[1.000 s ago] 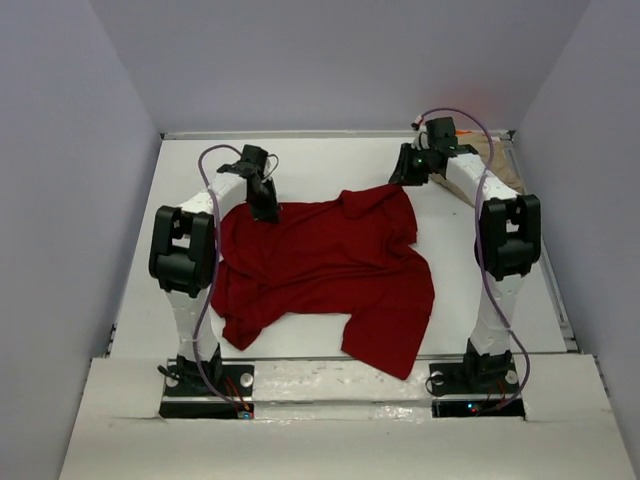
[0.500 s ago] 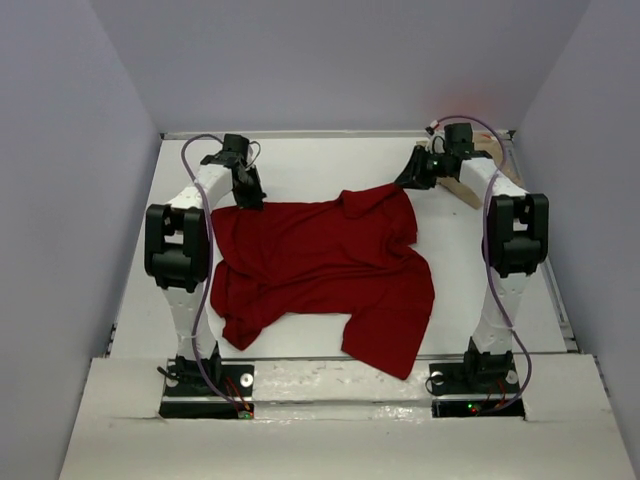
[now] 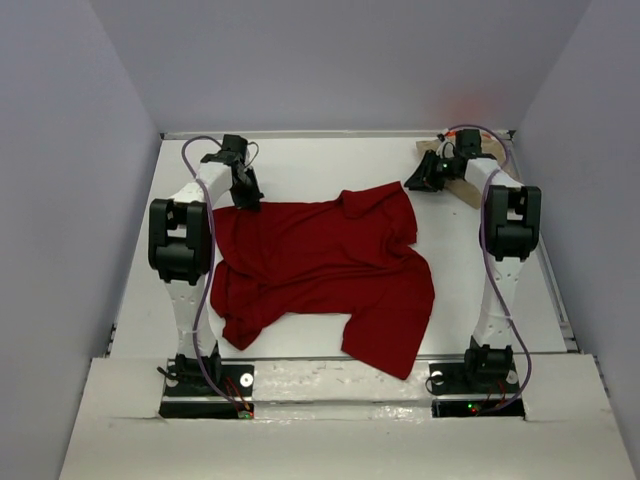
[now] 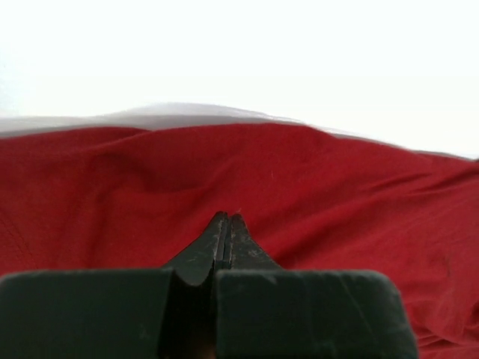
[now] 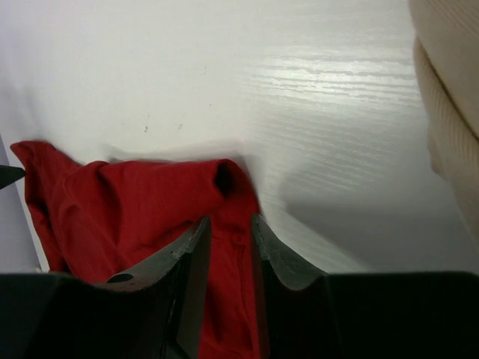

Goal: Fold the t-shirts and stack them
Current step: Flatten the tshirt out

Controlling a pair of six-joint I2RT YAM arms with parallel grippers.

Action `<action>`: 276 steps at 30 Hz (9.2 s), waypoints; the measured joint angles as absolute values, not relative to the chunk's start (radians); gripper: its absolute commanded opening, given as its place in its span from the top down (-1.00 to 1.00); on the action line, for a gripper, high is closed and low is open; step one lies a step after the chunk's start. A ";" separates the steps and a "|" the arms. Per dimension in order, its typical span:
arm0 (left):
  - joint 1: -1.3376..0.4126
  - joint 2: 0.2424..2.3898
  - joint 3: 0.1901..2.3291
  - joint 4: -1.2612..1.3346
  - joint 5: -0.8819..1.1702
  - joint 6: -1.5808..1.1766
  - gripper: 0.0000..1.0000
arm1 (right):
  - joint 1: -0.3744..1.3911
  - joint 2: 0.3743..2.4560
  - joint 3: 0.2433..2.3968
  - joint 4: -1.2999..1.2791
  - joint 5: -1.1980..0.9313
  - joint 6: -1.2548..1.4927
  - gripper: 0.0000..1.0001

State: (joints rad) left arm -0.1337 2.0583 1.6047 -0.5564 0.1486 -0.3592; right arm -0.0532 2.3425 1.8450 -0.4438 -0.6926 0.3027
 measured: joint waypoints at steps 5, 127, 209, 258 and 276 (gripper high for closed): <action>-0.134 2.058 1.624 -0.558 0.138 -0.356 1.00 | -0.047 2.352 1.884 -0.451 -0.697 0.290 0.34; -0.453 2.510 2.265 -0.391 0.790 -0.249 0.46 | 0.165 2.154 1.951 -0.574 -0.189 0.151 -0.31; -0.411 2.551 2.339 -0.373 0.647 -0.238 1.00 | 0.166 2.127 1.823 -0.538 -0.187 0.134 -0.17; -0.389 2.297 2.003 -0.364 0.263 -0.347 -0.98 | 0.332 2.229 1.816 -0.555 -0.149 0.142 1.00; -0.220 1.970 1.739 -0.449 0.293 -0.299 -0.89 | 0.200 2.315 1.955 -0.594 -0.157 0.102 1.00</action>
State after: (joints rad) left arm -0.2195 1.9701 1.7386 -0.4492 0.2928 -0.2989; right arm 0.1997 2.3150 1.9553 -0.5941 -0.1566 0.1024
